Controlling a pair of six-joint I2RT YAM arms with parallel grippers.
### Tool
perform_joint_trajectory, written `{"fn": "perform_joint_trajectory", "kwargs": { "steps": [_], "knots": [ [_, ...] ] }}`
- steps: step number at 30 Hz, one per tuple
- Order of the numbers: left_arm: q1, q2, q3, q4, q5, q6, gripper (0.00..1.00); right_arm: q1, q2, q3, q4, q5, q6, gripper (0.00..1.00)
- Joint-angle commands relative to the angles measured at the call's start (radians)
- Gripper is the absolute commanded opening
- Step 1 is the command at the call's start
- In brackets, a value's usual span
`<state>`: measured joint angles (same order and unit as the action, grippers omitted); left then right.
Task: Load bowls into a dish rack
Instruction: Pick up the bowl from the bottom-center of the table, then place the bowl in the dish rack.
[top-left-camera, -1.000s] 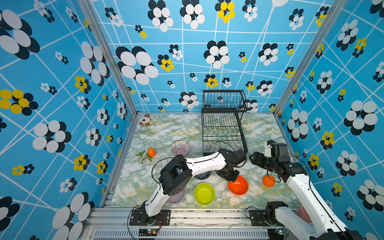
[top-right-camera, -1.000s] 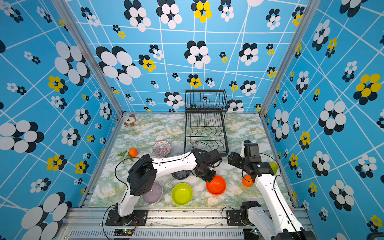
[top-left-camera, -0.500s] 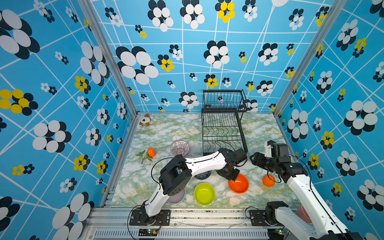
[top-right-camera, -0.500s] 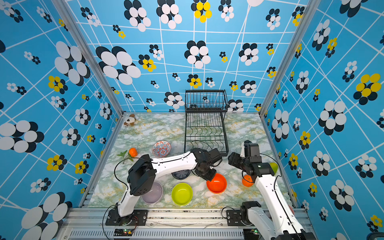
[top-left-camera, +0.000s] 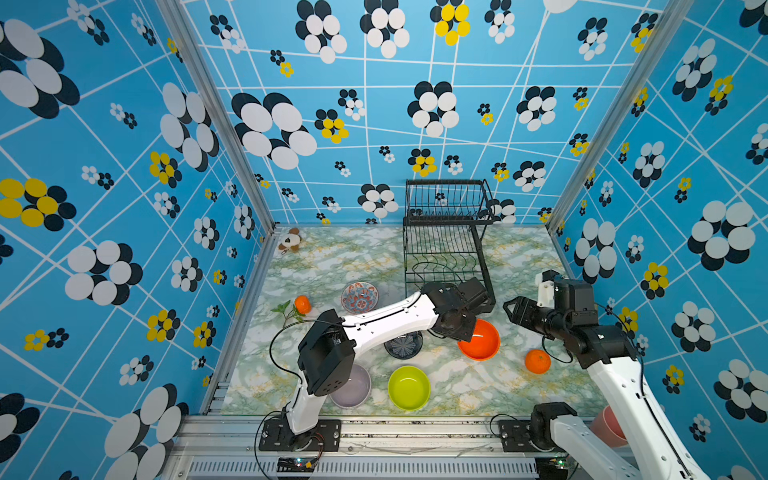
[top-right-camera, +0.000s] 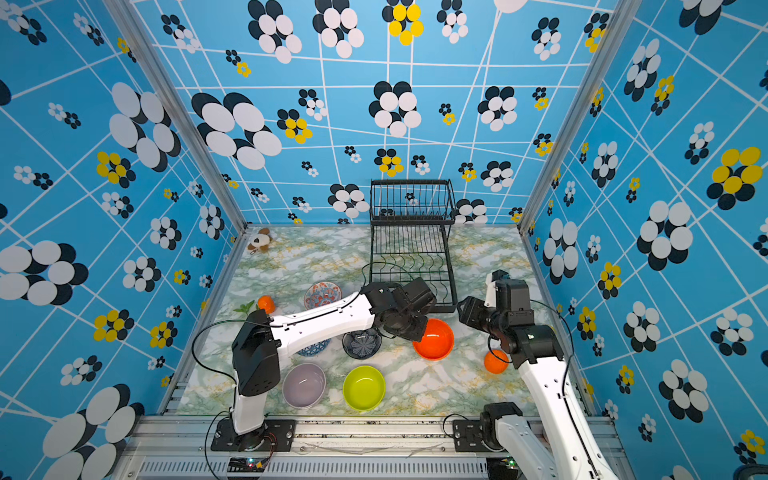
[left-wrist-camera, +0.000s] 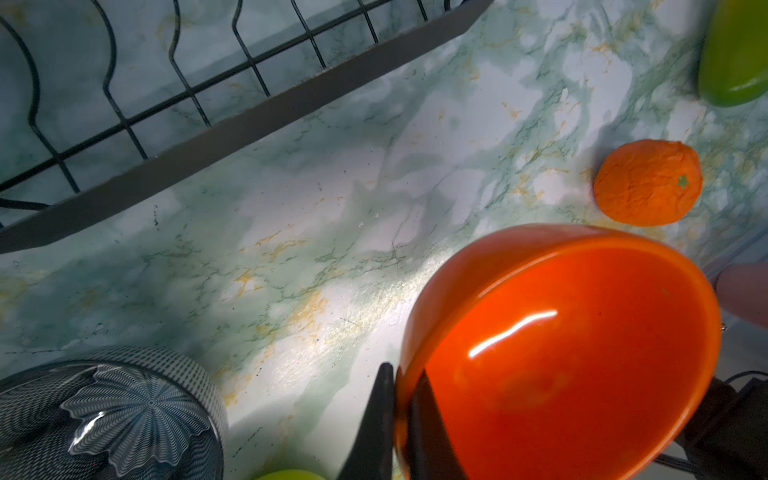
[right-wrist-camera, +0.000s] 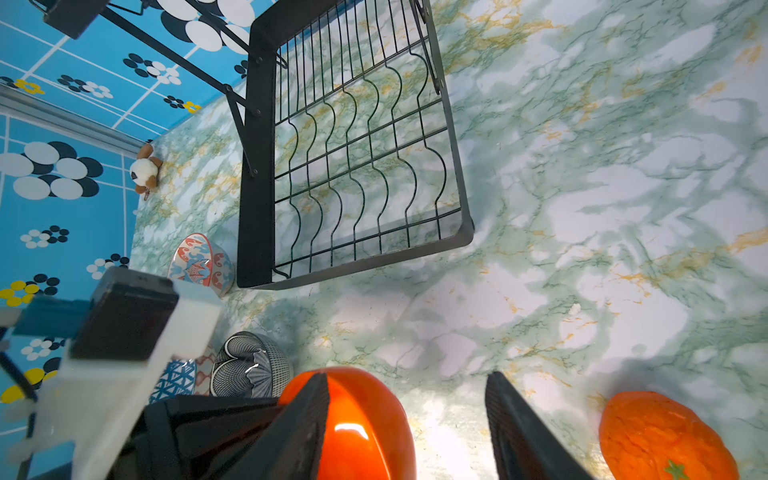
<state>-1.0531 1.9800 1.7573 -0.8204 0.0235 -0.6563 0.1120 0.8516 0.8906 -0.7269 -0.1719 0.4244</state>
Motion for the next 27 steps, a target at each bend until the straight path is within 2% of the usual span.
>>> {"fn": "perform_joint_trajectory", "kwargs": {
  "steps": [1, 7, 15, 21, 27],
  "knots": [
    [0.029, -0.035, 0.052, 0.031, -0.026, -0.052, 0.0, 0.05, 0.007, 0.064, -0.027, -0.024, -0.004, 0.62],
    [0.07, -0.006, 0.111, 0.018, -0.023, -0.076, 0.0, 0.127, 0.066, 0.124, -0.02, 0.016, -0.012, 0.6],
    [0.1, 0.004, 0.112, 0.033, -0.028, -0.101, 0.0, 0.229, 0.19, 0.176, -0.069, 0.127, -0.042, 0.54],
    [0.112, -0.005, 0.103, 0.02, -0.057, -0.112, 0.0, 0.254, 0.252, 0.211, -0.111, 0.203, -0.062, 0.46],
    [0.123, -0.009, 0.103, 0.026, -0.063, -0.11, 0.0, 0.268, 0.285, 0.231, -0.106, 0.207, -0.065, 0.4]
  ]
}}
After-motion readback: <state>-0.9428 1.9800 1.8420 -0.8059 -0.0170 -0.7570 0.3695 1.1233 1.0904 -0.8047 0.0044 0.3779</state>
